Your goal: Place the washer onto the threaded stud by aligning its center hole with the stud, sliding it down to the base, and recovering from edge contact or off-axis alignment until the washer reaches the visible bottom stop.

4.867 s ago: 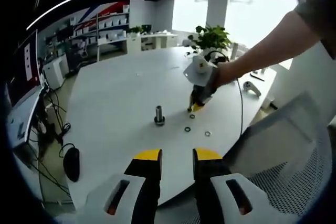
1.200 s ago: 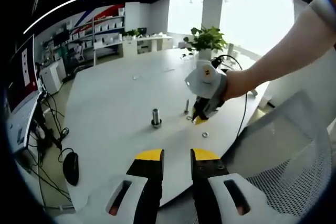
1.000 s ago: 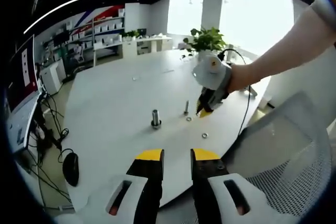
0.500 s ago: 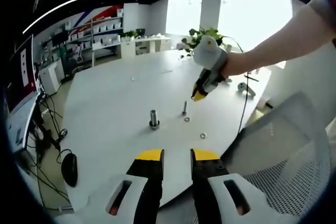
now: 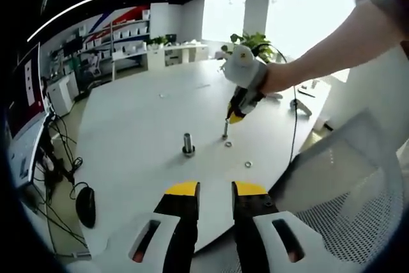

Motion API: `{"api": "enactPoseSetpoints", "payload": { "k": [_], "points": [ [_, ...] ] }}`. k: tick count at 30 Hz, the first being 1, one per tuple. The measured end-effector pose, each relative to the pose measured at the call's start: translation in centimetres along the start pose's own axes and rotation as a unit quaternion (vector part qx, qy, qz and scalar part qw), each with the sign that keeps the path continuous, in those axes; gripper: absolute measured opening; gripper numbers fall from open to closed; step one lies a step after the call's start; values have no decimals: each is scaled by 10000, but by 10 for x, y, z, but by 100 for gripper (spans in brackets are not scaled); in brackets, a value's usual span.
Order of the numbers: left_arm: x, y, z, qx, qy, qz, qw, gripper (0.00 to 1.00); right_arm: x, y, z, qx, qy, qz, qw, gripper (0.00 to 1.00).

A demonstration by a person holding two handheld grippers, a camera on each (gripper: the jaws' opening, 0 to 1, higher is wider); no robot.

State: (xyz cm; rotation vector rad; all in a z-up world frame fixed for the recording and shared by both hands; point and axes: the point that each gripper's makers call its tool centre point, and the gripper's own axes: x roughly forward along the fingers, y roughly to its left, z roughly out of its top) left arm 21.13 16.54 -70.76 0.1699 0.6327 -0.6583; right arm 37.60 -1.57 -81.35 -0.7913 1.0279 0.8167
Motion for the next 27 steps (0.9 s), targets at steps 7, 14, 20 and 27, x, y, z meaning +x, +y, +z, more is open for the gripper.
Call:
{"api": "enactPoseSetpoints", "payload": {
  "k": [7,14,20,27],
  "points": [
    [0,1,-1,11,35,7,10000,17,5,-2,2,-100,44,6,9999,14],
    [1,1,-1,-2,42,5,10000,17,10,-1,1,-139,89,43,9999,14],
    [1,1,-1,-3,43,1,10000,17,14,-1,0,-166,148,74,9997,14],
    [1,1,-2,-12,45,3,10000,17,22,-3,-6,-139,247,58,9996,14]
  ]
}}
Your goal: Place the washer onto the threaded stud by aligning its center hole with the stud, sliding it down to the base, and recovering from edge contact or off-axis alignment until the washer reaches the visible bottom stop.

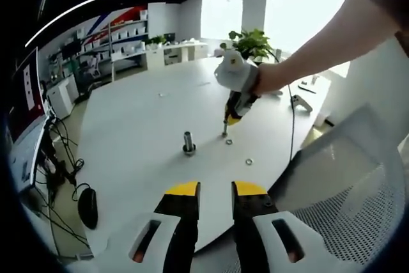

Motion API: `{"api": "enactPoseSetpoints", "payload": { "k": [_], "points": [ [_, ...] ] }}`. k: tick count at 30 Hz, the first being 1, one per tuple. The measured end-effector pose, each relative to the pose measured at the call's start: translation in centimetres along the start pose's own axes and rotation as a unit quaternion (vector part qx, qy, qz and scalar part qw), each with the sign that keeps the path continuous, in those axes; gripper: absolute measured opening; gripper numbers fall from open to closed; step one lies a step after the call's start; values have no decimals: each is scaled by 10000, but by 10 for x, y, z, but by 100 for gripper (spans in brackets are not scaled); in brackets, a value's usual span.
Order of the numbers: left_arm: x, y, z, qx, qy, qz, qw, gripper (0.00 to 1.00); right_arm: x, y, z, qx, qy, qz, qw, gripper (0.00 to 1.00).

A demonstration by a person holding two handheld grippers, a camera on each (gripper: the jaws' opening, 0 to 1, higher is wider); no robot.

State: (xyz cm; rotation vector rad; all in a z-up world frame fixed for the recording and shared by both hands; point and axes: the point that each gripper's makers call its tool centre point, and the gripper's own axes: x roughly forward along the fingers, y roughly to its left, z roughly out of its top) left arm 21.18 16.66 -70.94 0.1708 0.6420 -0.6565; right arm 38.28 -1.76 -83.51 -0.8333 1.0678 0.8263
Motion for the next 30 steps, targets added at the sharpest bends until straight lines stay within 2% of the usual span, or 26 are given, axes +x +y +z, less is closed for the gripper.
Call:
{"api": "enactPoseSetpoints", "payload": {
  "k": [12,30],
  "points": [
    [0,0,-1,-19,8,-3,10000,17,5,0,-3,1,111,22,9999,14],
    [0,1,-1,-17,23,21,10000,17,4,3,-6,48,107,37,9999,15]
  ]
}}
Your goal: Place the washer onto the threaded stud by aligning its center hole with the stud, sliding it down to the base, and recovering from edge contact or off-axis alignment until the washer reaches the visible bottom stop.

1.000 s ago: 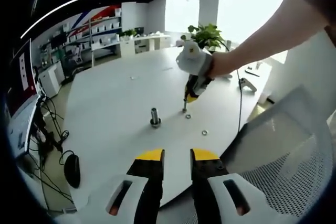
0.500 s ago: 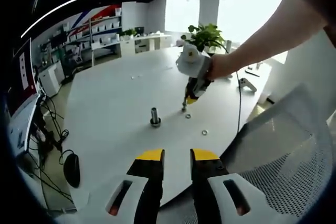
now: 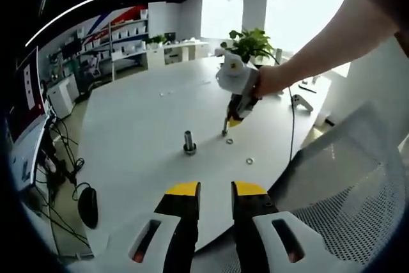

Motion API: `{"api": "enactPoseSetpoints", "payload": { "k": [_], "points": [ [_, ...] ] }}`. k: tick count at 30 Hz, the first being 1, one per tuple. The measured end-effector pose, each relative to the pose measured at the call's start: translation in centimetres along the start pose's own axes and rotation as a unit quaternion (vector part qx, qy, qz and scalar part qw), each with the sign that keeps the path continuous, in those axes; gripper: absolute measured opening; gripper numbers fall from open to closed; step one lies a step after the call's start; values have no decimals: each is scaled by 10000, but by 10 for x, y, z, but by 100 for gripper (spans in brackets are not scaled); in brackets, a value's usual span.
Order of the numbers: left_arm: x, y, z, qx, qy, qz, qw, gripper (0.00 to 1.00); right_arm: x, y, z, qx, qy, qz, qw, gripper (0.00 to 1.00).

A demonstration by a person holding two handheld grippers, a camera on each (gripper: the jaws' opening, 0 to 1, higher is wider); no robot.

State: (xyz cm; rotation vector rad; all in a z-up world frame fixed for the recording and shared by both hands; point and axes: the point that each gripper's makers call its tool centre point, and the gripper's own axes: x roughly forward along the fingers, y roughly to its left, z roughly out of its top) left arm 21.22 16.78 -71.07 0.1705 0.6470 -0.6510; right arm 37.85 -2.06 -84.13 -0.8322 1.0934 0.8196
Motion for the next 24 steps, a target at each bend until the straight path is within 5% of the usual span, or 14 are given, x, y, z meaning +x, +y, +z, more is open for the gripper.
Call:
{"api": "enactPoseSetpoints", "payload": {
  "k": [15,19,24],
  "points": [
    [0,0,0,25,14,15,10000,17,1,28,-21,-33,94,233,9997,16],
    [-1,1,1,43,-5,42,10000,17,2,61,-19,-66,-188,630,9978,20],
    [-1,2,0,74,-10,81,9999,17,4,92,-30,-557,-37,873,9946,21]
  ]
}}
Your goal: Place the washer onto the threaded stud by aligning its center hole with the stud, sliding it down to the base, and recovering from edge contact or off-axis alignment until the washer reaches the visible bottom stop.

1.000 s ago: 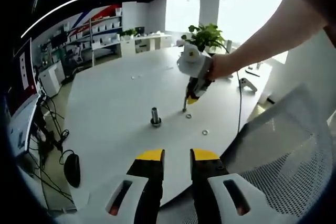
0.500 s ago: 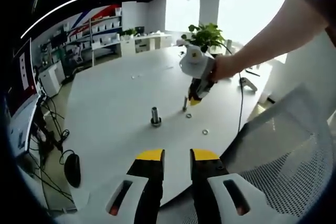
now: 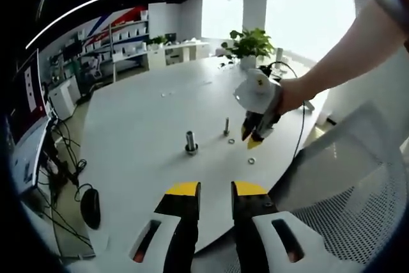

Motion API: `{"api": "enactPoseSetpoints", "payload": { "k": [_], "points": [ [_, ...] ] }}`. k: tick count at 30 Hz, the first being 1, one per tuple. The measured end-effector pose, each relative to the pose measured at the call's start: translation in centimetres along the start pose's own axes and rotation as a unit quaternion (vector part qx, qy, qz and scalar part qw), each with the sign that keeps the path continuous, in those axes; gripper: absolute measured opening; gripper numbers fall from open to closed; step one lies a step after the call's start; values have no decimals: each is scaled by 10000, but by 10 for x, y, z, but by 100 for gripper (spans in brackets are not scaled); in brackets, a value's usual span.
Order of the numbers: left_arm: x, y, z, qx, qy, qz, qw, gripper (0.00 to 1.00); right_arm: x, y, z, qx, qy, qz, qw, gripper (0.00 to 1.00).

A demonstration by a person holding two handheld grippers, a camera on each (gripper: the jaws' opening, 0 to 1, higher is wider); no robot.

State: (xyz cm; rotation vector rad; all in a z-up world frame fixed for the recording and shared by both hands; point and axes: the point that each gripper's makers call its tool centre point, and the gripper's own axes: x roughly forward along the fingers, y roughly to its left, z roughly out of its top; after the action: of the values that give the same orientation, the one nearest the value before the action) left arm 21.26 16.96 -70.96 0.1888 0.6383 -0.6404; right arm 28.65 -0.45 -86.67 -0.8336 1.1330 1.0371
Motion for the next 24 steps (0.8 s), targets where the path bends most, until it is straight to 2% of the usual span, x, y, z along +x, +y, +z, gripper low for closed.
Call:
{"api": "enactPoseSetpoints", "payload": {
  "k": [6,8,12,13,16,21,24],
  "points": [
    [0,1,0,39,21,38,10000,17,5,22,-2,-67,-31,182,9998,24],
    [0,1,-1,56,29,48,10000,17,8,25,-2,-207,11,184,9996,24],
    [0,0,-2,117,62,73,9999,17,13,27,-8,-611,267,118,9977,24],
    [-1,0,-2,126,65,76,9999,17,11,27,-5,-574,172,127,9981,23],
    [0,0,-2,155,100,107,9998,17,12,24,-5,-449,165,132,9988,23],
    [1,-1,-3,230,175,114,9995,17,13,30,-3,-1073,276,174,9937,19],
    [0,-1,-3,253,162,129,9995,17,15,30,-2,-1040,447,167,9934,18]
  ]
}}
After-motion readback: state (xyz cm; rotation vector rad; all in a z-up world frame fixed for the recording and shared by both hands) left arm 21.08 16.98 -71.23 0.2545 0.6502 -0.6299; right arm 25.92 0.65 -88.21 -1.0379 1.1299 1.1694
